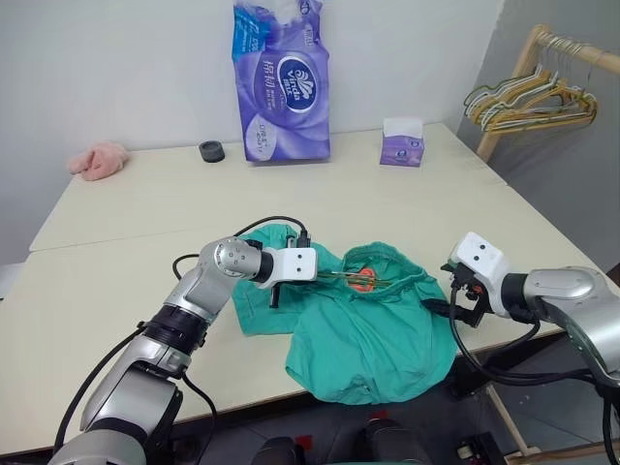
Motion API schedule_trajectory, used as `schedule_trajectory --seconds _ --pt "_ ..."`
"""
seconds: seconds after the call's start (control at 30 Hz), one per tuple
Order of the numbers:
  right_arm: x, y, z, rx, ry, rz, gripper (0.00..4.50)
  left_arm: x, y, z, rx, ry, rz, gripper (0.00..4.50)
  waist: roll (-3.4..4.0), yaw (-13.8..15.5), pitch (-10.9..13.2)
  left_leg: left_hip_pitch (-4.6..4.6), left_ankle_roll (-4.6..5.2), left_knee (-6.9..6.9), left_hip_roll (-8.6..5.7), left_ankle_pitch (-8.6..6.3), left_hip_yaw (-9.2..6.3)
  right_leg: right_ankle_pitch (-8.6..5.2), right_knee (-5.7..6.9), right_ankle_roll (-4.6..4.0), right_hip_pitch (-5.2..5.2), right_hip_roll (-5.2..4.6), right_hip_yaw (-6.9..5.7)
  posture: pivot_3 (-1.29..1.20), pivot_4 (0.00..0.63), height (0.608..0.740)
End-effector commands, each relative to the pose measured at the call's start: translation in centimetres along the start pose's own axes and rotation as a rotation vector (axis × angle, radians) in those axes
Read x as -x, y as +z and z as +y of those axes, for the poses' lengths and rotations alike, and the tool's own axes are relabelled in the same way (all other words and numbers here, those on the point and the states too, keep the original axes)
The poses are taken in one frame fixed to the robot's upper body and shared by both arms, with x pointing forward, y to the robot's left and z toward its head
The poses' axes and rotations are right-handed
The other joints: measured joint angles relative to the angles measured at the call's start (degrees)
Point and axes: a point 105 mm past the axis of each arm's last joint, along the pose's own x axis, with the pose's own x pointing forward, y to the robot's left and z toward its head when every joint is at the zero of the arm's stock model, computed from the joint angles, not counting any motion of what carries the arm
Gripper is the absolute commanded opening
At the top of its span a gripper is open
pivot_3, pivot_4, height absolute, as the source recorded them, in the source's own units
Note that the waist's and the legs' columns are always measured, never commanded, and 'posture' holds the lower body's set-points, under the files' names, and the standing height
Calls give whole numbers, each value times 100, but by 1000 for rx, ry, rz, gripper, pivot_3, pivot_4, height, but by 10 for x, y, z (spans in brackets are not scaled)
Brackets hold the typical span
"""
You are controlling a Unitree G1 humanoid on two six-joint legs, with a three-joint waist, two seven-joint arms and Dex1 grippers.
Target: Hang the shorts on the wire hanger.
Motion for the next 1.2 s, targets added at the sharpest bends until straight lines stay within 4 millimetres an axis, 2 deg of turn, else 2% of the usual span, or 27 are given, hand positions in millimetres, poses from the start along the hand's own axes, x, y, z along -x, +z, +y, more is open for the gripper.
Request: schedule_trajectory --seconds 0.03,0.23,0.33,0.43,0.53,0.9,1.03,1.13,1.2 --pt "-10 6 4 29 36 -19 4483 1 11 6 -28 16 -28 0 0 -7 0 0 0 0 0 0 0 0 0 0 0 0 0 -197 32 740" --pt "-36 4 14 81 132 24 4483 -1 16 6 -14 17 -52 0 1 -6 -1 0 0 2 -1 0 2 0 0 0 0 0 0 -192 29 740" --pt "-52 12 11 171 123 27 4483 0 19 3 16 6 -75 0 0 -21 -2 1 0 2 -2 0 3 0 1 0 0 0 1 -184 29 740" --pt "-57 14 10 225 125 36 4483 1 20 2 28 2 -79 0 1 -26 -2 0 0 2 -1 0 1 0 3 0 -2 0 0 -178 28 740" --pt "-58 14 9 276 130 51 3884 3 21 2 37 -4 -87 0 1 -13 -2 -1 0 2 -2 0 1 0 2 0 -2 -1 1 -174 28 740" --pt "-48 26 16 329 178 16 38 5 27 1 53 -21 -127 0 1 -11 -2 0 0 3 -2 0 0 0 3 0 -2 -1 1 -182 27 740" --pt "-44 28 22 337 202 8 38 5 34 2 96 -23 -189 0 2 -9 -3 0 0 3 -2 0 -1 0 3 0 -2 -1 0 -184 26 740" --pt "-42 29 26 326 215 -2 0 7 39 2 153 -25 -249 717 1 -8 -3 0 0 3 -2 0 -1 0 3 0 -2 -1 0 -185 26 740" --pt "-41 30 28 322 220 -7 0 9 42 5 184 -15 -280 1366 1 -10 -3 -1 0 3 -2 0 -2 0 3 0 -2 -2 0 -186 28 740"
